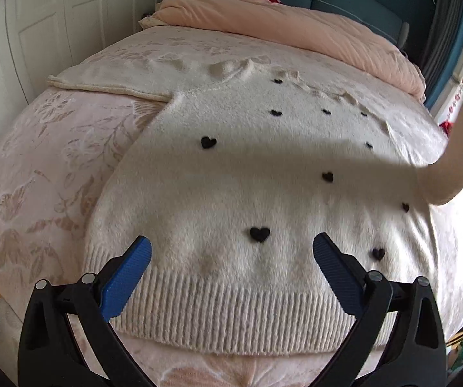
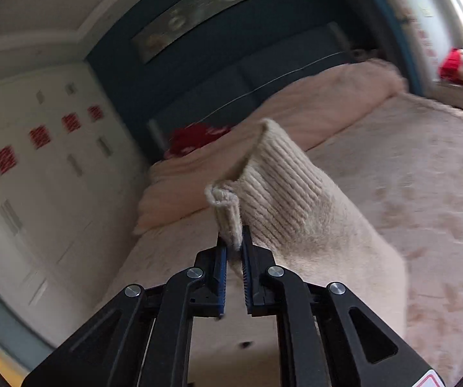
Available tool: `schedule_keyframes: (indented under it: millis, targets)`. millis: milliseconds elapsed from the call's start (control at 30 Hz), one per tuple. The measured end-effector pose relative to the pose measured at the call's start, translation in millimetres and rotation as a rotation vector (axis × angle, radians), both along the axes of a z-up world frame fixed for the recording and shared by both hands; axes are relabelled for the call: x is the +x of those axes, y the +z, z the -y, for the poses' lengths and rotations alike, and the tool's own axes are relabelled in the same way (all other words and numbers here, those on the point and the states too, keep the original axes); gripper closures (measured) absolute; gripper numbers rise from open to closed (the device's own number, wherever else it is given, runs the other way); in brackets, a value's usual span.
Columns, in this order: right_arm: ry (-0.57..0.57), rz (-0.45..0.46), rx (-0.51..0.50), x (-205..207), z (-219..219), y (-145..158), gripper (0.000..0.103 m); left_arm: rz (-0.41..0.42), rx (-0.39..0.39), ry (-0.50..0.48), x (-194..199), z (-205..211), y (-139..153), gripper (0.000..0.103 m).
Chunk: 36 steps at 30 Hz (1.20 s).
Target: Fold small clothes
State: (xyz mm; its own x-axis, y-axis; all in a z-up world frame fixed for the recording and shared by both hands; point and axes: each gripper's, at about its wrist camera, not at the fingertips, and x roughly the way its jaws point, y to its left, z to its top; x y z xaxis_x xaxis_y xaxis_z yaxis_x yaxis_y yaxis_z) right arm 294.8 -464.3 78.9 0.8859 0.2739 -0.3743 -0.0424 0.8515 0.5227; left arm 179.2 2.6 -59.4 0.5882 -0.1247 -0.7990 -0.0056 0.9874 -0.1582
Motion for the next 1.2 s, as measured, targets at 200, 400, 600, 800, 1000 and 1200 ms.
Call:
schedule_keyframes:
  millis: [200, 400, 600, 800, 1000, 1200]
  targets:
    - [0.222, -0.158, -0.274, 48, -154, -71, 0.063, 0.022, -0.140, 0.021, 50, -24, 24, 0.005]
    - [-0.011, -0.343, -0.317, -24, -93, -140, 0.053, -0.004, -0.260, -0.026, 151, -6, 14, 0.005]
    - [-0.151, -0.506, -0.288, -66, -23, -180, 0.045, -0.151, -0.391, 0.012, 254, 52, -43, 0.005]
    - [-0.192, -0.514, -0.258, -64, -2, -203, 0.038, -0.174, -0.384, 0.086, 283, 81, -62, 0.093]
    - [-0.188, -0.491, -0.288, -29, -9, -214, 0.038, -0.042, -0.486, 0.050, 282, 44, -25, 0.097]
    - [-0.150, -0.507, -0.297, 1, -14, -226, 0.056, -0.068, -0.412, 0.100, 292, 1, -36, 0.096]
